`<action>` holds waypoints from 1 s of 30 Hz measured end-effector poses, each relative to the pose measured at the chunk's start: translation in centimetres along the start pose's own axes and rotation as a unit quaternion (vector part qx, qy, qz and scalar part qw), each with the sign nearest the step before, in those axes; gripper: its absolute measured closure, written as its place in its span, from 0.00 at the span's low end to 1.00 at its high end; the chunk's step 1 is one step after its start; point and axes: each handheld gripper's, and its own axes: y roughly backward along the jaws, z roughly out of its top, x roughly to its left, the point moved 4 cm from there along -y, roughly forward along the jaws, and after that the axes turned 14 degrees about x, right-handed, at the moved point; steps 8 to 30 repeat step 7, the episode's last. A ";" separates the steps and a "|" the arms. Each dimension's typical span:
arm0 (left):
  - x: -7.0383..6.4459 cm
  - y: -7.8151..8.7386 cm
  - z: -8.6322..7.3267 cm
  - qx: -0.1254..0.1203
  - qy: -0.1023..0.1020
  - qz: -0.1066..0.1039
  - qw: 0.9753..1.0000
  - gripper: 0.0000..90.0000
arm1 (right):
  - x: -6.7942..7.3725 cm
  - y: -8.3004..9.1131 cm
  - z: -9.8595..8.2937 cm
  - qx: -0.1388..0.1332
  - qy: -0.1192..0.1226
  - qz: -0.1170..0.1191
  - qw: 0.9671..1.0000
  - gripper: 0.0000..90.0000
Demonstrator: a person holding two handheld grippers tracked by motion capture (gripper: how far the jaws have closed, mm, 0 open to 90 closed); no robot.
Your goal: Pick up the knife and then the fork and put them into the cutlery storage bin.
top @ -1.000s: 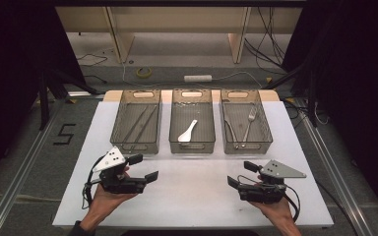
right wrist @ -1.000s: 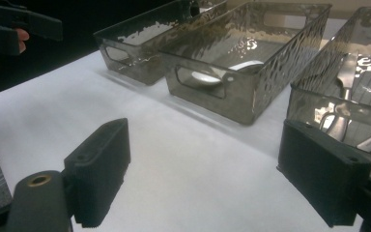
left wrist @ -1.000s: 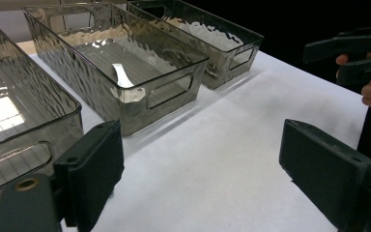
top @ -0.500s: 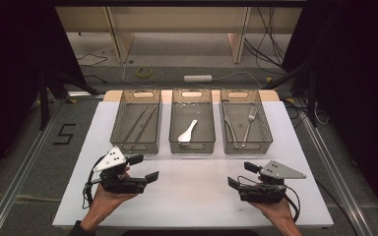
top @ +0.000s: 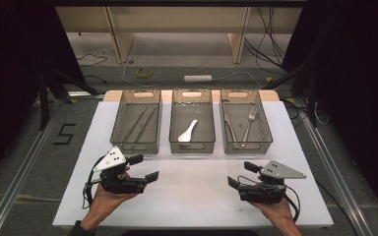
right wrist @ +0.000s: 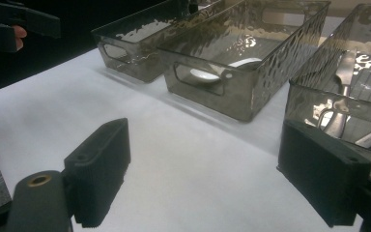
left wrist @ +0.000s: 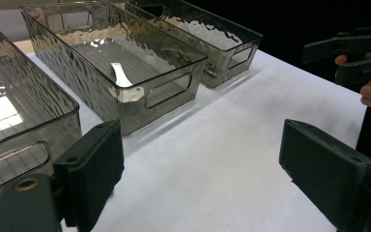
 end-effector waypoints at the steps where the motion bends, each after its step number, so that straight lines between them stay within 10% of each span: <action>1: 0.0 0.0 0.0 0.001 -0.001 0.000 1.000 0.17 | 0.0 0.0 0.0 0.000 0.000 0.000 1.000 0.22; 30: 0.0 0.0 0.0 0.000 0.000 0.000 1.000 0.17 | 0.0 0.0 0.0 0.000 0.000 0.000 1.000 0.22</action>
